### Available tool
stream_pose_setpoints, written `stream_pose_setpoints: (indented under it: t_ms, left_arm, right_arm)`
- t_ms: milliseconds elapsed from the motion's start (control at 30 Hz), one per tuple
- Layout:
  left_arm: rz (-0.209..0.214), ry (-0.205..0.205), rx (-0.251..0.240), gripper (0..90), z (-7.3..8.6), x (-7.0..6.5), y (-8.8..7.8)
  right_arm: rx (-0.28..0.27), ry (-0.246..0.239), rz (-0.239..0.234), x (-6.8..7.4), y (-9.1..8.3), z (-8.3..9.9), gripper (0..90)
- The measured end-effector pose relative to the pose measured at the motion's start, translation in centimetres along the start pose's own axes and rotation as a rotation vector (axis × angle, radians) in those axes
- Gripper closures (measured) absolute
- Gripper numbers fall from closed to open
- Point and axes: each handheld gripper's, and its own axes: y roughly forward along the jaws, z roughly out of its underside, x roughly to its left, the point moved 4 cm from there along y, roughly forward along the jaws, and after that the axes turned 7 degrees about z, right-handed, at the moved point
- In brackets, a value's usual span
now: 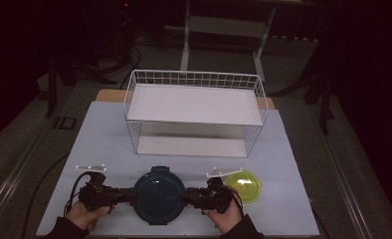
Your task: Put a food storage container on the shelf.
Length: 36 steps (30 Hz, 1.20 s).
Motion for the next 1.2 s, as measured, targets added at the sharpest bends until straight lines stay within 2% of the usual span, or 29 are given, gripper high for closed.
stream_pose_setpoints:
  t_ms: [233,367,467,633,733,1000,1200]
  left_arm:
    - [-0.004,-0.017,0.006,57.3,0.1,-0.1,-0.1]
    - [-0.004,-0.027,0.005,57.1,0.1,-0.2,-0.1]
    - [-0.005,-0.030,-0.014,57.1,-0.2,-0.3,-0.4]
    - [-0.005,0.002,-0.027,57.3,-1.5,-1.5,-0.9]
    - [0.009,0.024,-0.047,57.3,-2.8,-2.4,-1.2]
    - [0.038,0.046,-0.068,57.6,-4.6,-3.9,-1.2]
    - [0.058,0.069,-0.076,57.6,-6.9,-5.3,-1.0]
  right_arm:
    - [-0.011,0.052,0.006,0.2,0.1,-0.2,56.0]
    - [-0.010,0.051,0.011,0.3,0.1,-0.2,56.0]
    - [-0.015,0.071,0.006,0.3,0.1,-0.4,56.0]
    - [-0.038,0.064,-0.006,0.6,-0.7,-1.5,56.0]
    - [-0.052,0.060,0.001,1.0,-1.9,-2.6,56.1]
    - [-0.088,0.055,0.017,1.5,-4.3,-4.7,56.2]
    - [-0.123,0.061,0.019,1.3,-6.0,-6.1,56.2]
